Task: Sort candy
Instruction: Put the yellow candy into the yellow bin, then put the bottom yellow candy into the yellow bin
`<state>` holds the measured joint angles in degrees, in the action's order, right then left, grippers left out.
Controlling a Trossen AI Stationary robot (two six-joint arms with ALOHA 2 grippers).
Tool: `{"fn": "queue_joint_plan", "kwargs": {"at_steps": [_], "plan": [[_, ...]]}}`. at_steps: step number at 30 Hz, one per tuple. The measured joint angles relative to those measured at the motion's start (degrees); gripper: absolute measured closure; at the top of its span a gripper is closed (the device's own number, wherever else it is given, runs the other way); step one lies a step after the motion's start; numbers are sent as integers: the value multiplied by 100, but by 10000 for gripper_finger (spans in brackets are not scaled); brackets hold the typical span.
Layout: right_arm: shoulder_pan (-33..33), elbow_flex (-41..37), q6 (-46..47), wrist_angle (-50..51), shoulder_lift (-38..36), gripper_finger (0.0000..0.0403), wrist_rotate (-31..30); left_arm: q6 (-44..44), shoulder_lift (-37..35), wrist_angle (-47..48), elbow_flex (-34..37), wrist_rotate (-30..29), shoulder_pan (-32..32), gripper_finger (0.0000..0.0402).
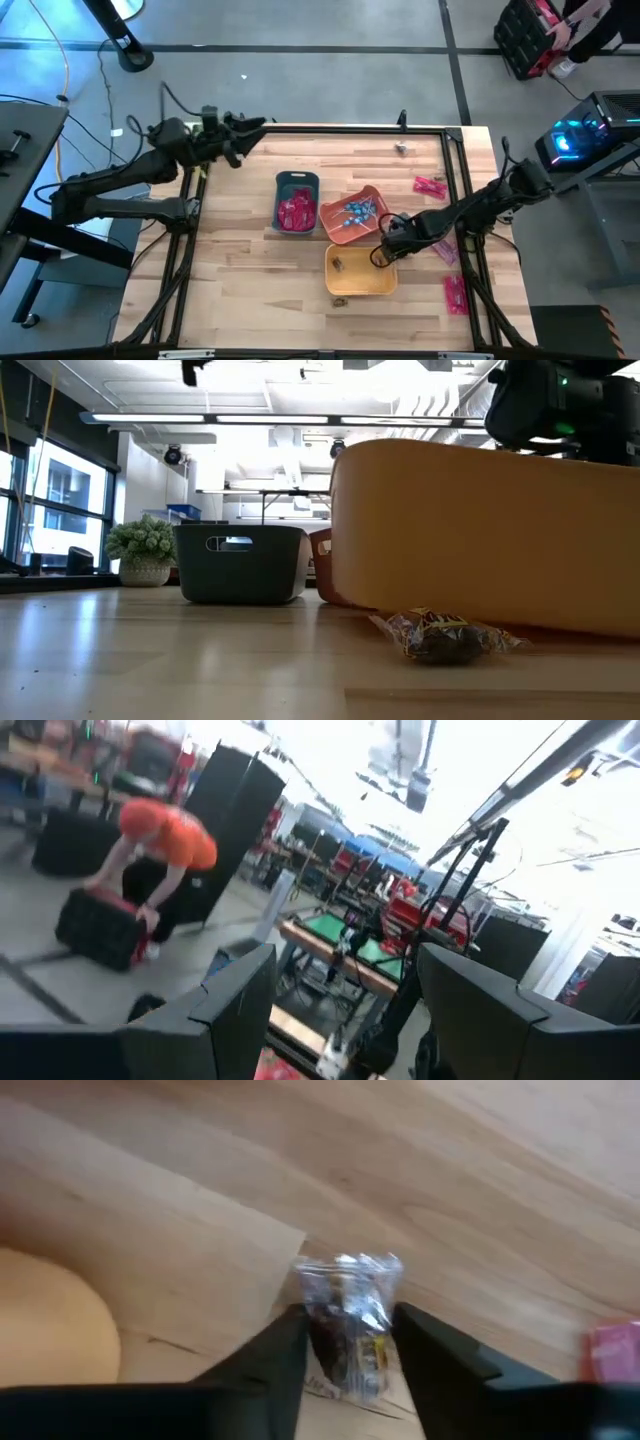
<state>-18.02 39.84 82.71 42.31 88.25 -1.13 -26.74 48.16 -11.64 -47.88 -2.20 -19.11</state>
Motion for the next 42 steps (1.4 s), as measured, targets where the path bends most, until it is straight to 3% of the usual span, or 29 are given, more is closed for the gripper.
{"fn": "queue_joint_plan", "kwargs": {"at_steps": [6,10,12,17,22,26,29,34,38,42], "plan": [[2,358,233,1145,-140,366,-125,758,-931,48,2,7,0,163],[58,981,243,2145,-308,366,-318,1482,-1647,244,2,2,0,163],[118,1267,239,2845,-359,347,-365,1734,-1984,441,0,-7,0,163],[245,2281,343,3444,-398,305,-485,1889,-2628,1254,0,-70,0,163],[108,3185,359,3066,-404,339,-549,1187,-3045,2175,0,-68,0,163],[-148,3359,48,1825,-391,349,-470,700,-3140,2751,0,-68,0,163],[-329,3328,-148,1308,-250,326,-531,428,-3086,2990,0,-64,0,163],[-443,3307,-23,1437,106,250,-506,24,-2803,2990,0,-29,0,163],[-466,3307,-239,1379,297,196,-87,-250,-2481,2909,0,237,2,163],[-476,3307,-793,1195,314,173,100,-488,-2044,2777,0,657,3,163]]}}
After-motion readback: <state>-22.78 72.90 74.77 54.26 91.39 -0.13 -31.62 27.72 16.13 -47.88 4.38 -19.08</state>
